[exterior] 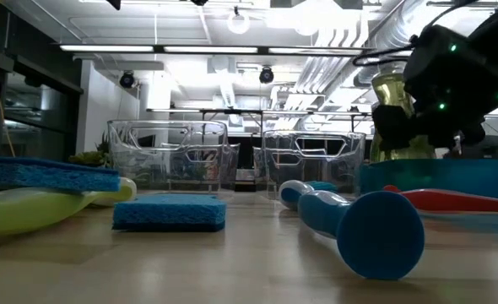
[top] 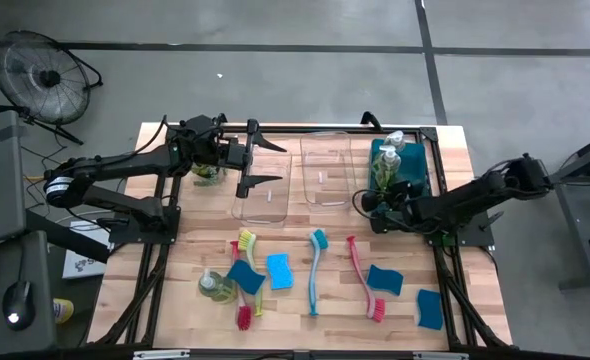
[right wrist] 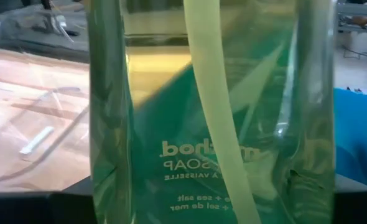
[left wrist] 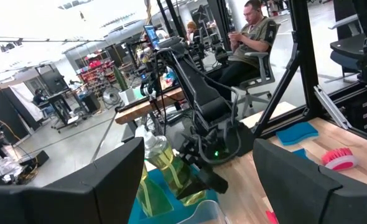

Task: Pick & Place Kitchen Sink Supplies
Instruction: Put the top green dishwashing liquid dispenser into the blue bin

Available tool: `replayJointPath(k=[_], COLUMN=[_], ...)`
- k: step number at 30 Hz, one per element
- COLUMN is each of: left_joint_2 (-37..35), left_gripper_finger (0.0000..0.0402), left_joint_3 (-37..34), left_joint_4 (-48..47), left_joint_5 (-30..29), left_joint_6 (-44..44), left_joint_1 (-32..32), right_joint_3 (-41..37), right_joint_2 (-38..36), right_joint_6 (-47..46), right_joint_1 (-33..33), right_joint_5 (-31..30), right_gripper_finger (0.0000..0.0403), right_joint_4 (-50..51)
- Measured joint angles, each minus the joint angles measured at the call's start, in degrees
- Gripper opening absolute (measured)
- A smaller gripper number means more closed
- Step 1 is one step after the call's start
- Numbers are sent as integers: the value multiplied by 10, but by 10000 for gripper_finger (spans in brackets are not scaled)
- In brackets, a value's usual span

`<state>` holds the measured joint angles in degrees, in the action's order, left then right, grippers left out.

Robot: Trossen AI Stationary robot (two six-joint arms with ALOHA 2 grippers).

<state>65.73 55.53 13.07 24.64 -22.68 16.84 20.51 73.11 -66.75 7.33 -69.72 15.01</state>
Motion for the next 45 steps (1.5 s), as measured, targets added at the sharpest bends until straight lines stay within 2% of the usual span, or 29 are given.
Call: replayJointPath(k=[16,23,32,37,45], left_joint_2=[0,0,0,0,0], left_gripper_finger=[294,294,294,294,294], left_joint_3=[0,0,0,0,0], left_joint_4=[0,-2,-2,-3,-4], left_joint_5=[0,0,0,0,0], left_joint_6=[0,2,3,4,4], left_joint_1=[0,0,0,0,0], right_joint_3=[1,1,1,0,-1], right_joint_2=[89,97,97,80,-2], right_joint_6=[-11,-16,-15,11,76], right_joint_1=[-10,-12,-13,-13,-13], right_joint_5=[0,1,21,31,55], right_gripper_finger=[252,253,294,321,338], right_joint_4=[-84,-93,-92,-86,-58])
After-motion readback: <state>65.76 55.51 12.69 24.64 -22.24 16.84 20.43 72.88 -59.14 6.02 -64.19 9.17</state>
